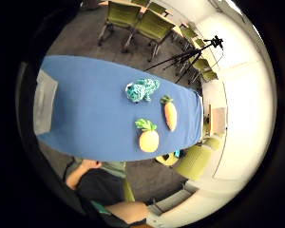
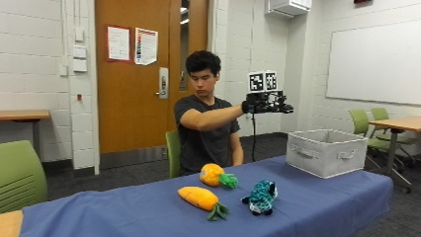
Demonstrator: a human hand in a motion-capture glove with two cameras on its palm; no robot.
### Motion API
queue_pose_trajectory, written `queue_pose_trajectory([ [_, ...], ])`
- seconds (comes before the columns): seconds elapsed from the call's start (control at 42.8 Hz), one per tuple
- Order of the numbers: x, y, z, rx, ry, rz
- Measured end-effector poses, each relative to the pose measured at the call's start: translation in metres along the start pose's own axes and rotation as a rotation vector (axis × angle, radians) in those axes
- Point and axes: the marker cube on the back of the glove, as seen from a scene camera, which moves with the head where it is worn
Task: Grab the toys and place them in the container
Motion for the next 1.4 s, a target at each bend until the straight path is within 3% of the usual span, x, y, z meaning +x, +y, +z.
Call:
queue_pose_trajectory([
  [0.35,0.115,0.058,0.023,0.007,0.013,0.111],
  [0.747,0.203,0.110,0.151,-0.136,-0.015,0.238],
  [1.121,0.227,0.136,0.221,-0.283,-0.041,0.295],
  [1.401,0.216,0.147,0.223,-0.223,-0.060,0.275],
])
